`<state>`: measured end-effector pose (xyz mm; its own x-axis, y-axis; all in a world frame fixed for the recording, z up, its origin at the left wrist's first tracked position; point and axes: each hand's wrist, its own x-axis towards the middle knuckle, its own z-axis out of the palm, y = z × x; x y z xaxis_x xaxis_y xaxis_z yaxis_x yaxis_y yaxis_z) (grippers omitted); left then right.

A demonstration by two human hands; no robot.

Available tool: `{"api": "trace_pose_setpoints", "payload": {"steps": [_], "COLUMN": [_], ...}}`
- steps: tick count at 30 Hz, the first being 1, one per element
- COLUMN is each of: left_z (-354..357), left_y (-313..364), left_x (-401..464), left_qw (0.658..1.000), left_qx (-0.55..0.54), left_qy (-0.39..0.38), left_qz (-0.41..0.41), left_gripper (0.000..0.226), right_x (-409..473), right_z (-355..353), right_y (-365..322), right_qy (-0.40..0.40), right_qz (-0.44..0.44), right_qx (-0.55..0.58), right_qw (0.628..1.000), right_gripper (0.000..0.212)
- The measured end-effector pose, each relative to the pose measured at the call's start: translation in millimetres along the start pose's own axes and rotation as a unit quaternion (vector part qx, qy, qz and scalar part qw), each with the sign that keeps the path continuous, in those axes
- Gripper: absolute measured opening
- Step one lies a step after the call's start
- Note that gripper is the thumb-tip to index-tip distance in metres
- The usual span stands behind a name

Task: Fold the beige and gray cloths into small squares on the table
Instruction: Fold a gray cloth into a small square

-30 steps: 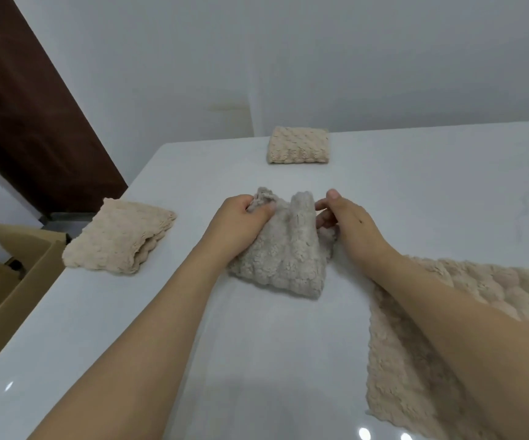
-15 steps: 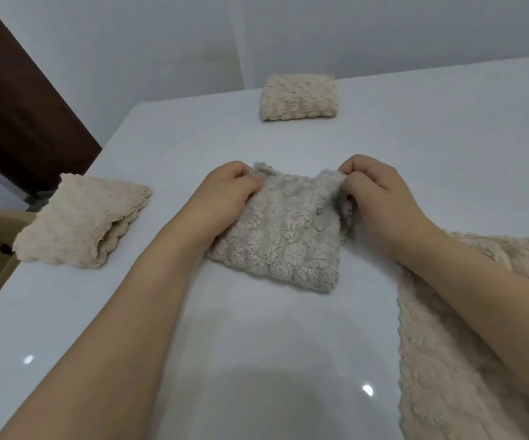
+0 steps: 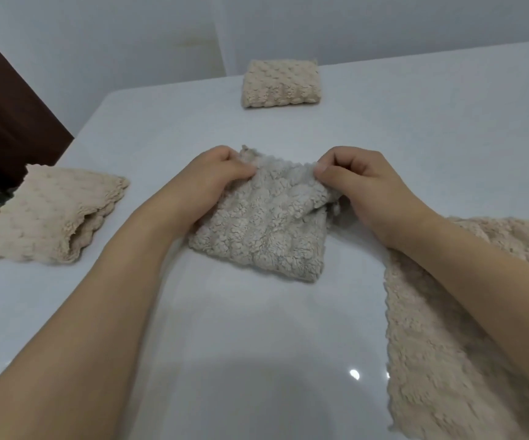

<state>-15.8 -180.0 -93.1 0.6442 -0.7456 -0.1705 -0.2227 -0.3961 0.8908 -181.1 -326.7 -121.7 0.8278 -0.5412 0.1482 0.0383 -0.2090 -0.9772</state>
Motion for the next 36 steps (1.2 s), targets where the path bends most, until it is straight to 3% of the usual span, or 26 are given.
{"api": "trace_pose_setpoints", "payload": {"steps": [2,7,13,16,19,21,22,24,27,30,33,36], "left_z": [-3,1,8,11,12,8,7,8,33,61,70,72], "left_y": [-4,-6,-4,-2,-2,3,8,21,33,28,17,13], "left_x": [2,7,10,9,4,-8,-18,-41,-73,-82,-77,-74], "left_qw": [1.0,0.994,0.969,0.948,0.911,0.875,0.872,0.903,0.945,0.913,0.88,0.891], "left_qx": [0.015,0.099,0.223,0.293,0.387,0.44,0.43,0.343,0.242,0.346,0.425,0.394], "left_qy": [-0.007,0.018,0.082,0.095,0.122,0.161,0.17,0.142,0.019,0.003,0.059,0.056], "left_qz": [0.007,0.029,0.065,0.076,0.07,0.118,0.159,0.215,0.221,0.218,0.201,0.217], "left_gripper": [0.041,0.052,0.049,0.047,0.035,0.023,0.019,0.014,0.018,0.044,0.04,0.032], "right_x": [0,3,0,2,1,0,1,3,5,5,6,6], "right_z": [1,4,8,7,6,6,6,4,1,1,3,3], "right_y": [2,5,3,2,2,1,1,1,3,3,4,6], "right_qy": [0.028,0.092,0.079,0.079,0.072,0.066,0.068,0.083,0.099,0.103,0.106,0.113], "right_qz": [0.002,-0.006,0.011,0.029,0.019,0.004,0.0,0.001,0.016,0.019,0.012,0.016], "right_qx": [-0.023,-0.173,-0.117,-0.026,-0.015,-0.019,-0.017,-0.012,0.012,0.009,-0.031,-0.052], "right_qw": [0.999,0.981,0.99,0.996,0.997,0.998,0.998,0.996,0.995,0.994,0.994,0.992], "right_gripper": [0.036,0.051,0.049,0.029,0.02,0.021,0.023,0.025,0.021,0.029,0.03,0.029]}}
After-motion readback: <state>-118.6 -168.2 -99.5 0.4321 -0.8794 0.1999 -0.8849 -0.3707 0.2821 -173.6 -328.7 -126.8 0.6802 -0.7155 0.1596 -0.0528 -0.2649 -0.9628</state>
